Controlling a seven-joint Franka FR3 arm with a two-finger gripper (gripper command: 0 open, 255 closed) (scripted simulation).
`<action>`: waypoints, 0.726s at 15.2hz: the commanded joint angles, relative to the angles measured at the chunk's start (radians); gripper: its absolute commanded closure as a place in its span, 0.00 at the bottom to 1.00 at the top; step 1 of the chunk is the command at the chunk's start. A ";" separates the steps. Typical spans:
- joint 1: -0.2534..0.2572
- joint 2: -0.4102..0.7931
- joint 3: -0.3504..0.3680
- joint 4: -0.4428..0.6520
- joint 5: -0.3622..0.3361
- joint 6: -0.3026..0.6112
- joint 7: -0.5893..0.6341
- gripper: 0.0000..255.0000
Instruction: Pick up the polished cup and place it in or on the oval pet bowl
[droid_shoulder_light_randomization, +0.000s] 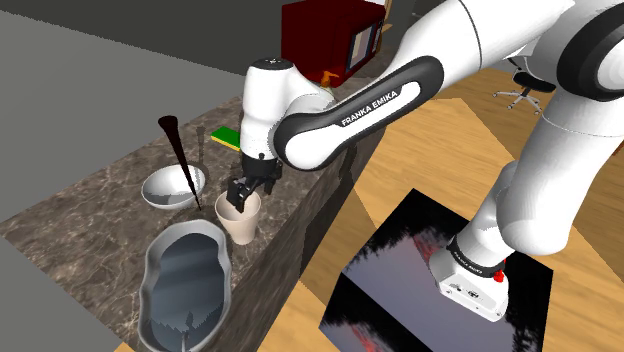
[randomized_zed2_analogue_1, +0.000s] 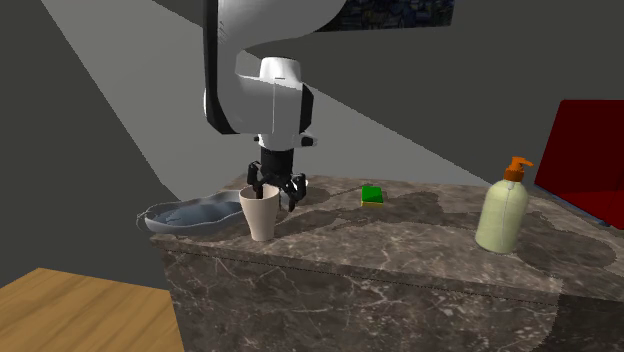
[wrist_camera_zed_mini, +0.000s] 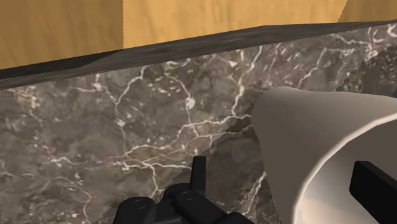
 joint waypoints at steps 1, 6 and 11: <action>0.000 0.000 0.000 0.000 0.000 0.000 0.000 0.00; 0.000 0.000 0.000 0.000 0.000 0.000 0.000 1.00; 0.000 0.000 0.000 0.000 0.000 0.000 0.000 1.00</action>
